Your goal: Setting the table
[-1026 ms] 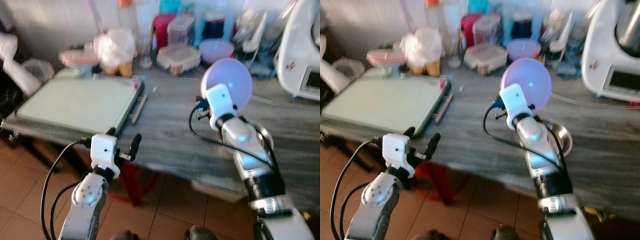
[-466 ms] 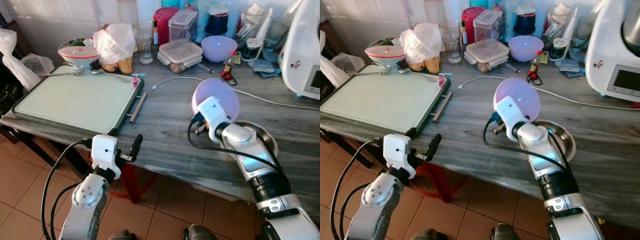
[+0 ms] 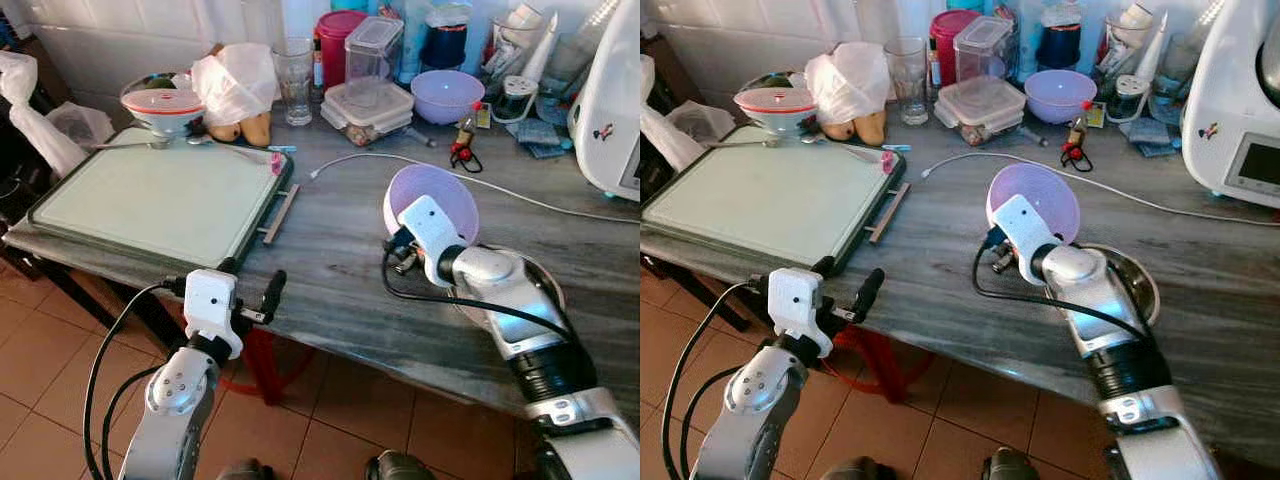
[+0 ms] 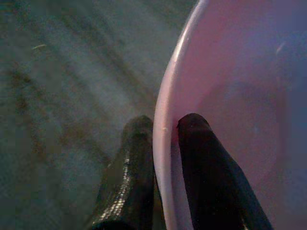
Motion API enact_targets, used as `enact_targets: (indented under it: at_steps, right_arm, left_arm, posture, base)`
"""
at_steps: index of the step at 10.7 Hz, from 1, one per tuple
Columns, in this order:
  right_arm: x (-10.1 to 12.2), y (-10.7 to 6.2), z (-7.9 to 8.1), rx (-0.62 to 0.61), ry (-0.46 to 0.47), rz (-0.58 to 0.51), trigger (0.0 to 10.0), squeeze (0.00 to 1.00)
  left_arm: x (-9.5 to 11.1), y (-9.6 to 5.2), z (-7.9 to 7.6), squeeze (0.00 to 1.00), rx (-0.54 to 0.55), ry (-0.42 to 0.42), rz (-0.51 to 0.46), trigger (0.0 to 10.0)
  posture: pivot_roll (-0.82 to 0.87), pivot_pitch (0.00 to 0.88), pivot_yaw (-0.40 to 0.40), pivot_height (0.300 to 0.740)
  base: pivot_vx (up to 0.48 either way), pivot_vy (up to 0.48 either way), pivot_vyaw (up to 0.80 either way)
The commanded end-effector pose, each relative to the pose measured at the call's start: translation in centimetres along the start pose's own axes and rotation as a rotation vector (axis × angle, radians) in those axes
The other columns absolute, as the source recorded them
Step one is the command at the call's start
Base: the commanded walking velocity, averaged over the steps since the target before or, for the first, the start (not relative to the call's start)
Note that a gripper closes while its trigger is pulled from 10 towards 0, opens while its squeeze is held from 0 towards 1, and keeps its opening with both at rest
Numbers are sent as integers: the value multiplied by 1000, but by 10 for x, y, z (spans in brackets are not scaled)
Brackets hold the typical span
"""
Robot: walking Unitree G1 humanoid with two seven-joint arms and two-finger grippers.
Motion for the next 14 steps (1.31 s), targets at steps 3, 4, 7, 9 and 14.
enact_targets:
  at_steps: [3, 4, 7, 9, 14]
  right_arm:
    - [-6, -14, 12, 114, -13, 44, 10000, 1000]
    - [-13, -23, 14, 139, -20, 71, 10000, 1000]
    - [-13, -34, 12, 147, -36, 96, 10000, 1000]
    - [-4, -41, 2, 123, -58, 87, 10000, 1000]
    - [26, -45, -17, 0, -30, -2, 10000, 1000]
  left_arm:
    - [2, 1, -3, 0, -17, -3, -1, 10000]
    - [2, 1, -2, 0, -13, -1, 0, 10000]
    - [0, 3, -3, 0, -23, -3, 3, 10000]
    - [1, 6, -2, 0, -22, -4, 0, 10000]
    - [0, 10, -4, 0, -32, -18, -4, 10000]
  posture:
    - [-36, 55, 51, 740]
    - [-40, 53, 50, 740]
    - [-50, 42, 54, 740]
    - [-52, 35, 51, 740]
    - [-64, 24, 56, 740]
  base:
    - [0, 0, 0]
    - [0, 0, 0]
    - [0, 0, 0]
    - [0, 0, 0]
    - [0, 0, 0]
Point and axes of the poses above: a point about 5 cm out from each wrist's last joint towards the gripper, its own y axis pointing out of the wrist towards the gripper, its own x axis along the axis of the wrist's last joint, z = x × y, the point moved 4 cm from there along y, pointing out of the wrist towards the gripper, and after that the axes turned 7 degrees about -y, right-handed, at the moved point
